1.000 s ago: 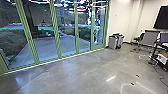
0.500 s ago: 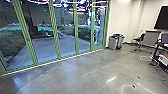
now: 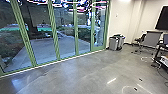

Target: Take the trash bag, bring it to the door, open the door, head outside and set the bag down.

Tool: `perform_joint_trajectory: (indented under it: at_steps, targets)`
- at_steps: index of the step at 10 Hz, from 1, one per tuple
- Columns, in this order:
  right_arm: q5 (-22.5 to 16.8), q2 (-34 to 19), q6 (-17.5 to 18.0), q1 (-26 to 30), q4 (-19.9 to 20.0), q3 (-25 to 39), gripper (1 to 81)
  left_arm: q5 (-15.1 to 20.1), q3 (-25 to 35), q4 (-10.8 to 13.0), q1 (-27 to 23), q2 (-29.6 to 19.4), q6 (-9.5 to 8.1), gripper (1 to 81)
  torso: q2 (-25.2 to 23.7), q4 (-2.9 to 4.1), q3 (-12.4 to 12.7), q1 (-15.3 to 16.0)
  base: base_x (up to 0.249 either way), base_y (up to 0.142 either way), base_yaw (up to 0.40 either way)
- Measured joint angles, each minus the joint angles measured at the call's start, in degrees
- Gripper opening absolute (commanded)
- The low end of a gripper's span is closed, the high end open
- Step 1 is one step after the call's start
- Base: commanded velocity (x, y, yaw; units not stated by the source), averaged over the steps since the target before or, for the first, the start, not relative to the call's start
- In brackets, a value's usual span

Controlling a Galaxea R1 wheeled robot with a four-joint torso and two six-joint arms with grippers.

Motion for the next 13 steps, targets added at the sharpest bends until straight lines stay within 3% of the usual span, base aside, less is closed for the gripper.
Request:
perform_joint_trajectory:
  at_steps: [13]
  targets:
    - [0.0, 0.0, 0.0, 0.0, 0.0, -0.1, 81.1, -1.2, 0.0, 0.0, 0.0, 0.0, 0.20, 1.0, 0.0, 0.00, 0.0, 0.0, 0.170, 0.000, 0.000]
